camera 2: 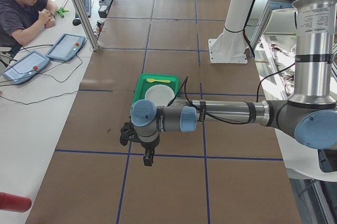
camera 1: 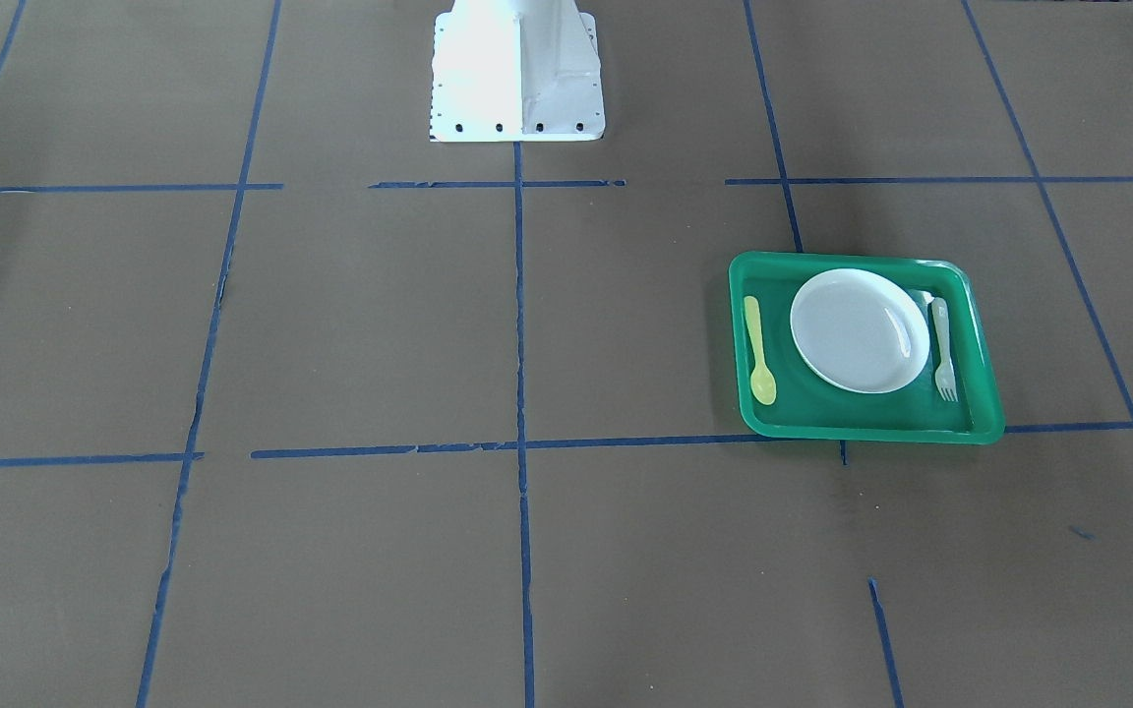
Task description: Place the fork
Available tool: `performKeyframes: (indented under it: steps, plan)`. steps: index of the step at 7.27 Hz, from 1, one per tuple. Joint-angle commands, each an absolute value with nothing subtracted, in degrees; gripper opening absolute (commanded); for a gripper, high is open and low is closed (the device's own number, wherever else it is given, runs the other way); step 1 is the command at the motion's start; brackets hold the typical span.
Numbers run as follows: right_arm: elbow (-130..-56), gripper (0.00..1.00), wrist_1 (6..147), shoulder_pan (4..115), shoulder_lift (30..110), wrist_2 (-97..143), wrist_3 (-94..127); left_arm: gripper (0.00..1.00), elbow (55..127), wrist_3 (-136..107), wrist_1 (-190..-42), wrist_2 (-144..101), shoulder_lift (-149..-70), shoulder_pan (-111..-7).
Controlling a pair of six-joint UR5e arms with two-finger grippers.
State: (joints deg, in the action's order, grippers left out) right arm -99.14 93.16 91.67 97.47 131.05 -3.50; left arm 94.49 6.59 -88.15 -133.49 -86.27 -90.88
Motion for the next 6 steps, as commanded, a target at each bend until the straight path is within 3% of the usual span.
performKeyframes:
  steps: [1, 6]
  plan:
    - [-99.14, 1.00, 93.16, 91.67, 97.47, 131.04, -3.51, 1.00, 94.48, 6.59, -88.15, -133.42, -86.22, -91.14]
    - [-99.14, 1.00, 93.16, 91.67, 97.47, 131.04, -3.51, 1.00, 94.48, 6.59, -88.15, -133.42, -86.13, -91.67]
